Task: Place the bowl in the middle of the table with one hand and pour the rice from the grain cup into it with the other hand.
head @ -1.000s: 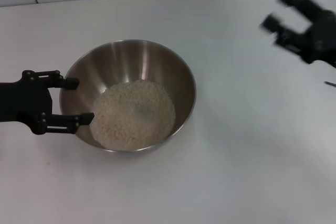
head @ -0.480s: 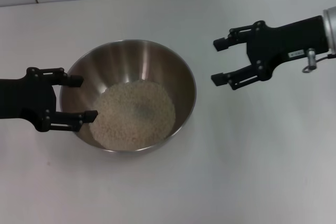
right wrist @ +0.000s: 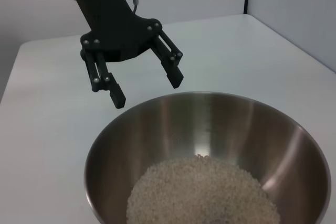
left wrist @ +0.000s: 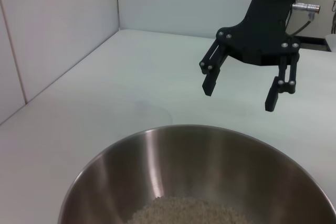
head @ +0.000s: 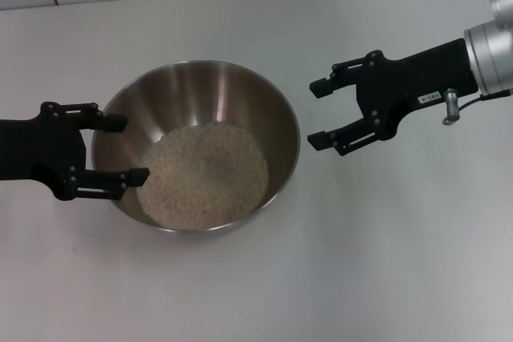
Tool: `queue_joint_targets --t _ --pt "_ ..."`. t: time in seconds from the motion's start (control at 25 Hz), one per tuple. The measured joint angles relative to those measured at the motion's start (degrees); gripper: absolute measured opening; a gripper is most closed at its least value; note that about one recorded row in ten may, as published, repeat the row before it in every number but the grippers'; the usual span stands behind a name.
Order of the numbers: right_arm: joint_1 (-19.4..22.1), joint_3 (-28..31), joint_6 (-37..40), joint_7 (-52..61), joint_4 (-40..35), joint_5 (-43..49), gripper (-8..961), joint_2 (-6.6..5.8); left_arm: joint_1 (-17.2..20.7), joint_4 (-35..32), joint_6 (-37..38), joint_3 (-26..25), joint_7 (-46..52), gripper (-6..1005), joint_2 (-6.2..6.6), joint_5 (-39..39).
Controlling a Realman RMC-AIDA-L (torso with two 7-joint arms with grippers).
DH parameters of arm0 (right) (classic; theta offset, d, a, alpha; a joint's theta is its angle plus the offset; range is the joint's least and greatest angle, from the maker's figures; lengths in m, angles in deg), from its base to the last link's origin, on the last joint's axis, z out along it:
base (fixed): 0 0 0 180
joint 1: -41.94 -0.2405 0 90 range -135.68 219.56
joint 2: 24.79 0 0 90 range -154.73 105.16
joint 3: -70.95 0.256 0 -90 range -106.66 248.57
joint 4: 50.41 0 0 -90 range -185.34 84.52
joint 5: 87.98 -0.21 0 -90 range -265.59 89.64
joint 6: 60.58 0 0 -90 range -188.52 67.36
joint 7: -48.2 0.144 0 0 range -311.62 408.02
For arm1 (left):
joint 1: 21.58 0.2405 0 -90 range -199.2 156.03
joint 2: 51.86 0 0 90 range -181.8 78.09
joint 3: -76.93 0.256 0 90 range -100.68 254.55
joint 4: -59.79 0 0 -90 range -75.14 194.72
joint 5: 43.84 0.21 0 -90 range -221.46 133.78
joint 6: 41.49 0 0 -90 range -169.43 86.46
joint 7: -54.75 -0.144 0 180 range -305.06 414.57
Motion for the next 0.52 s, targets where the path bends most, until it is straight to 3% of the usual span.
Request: queue_joint_targets --t 0.52 --pt "0.4 -0.3 -1.0 -0.1 0.9 -1.5 830 0.15 0.2 0.0 0.0 0.0 0.0 827 0.00 0.0"
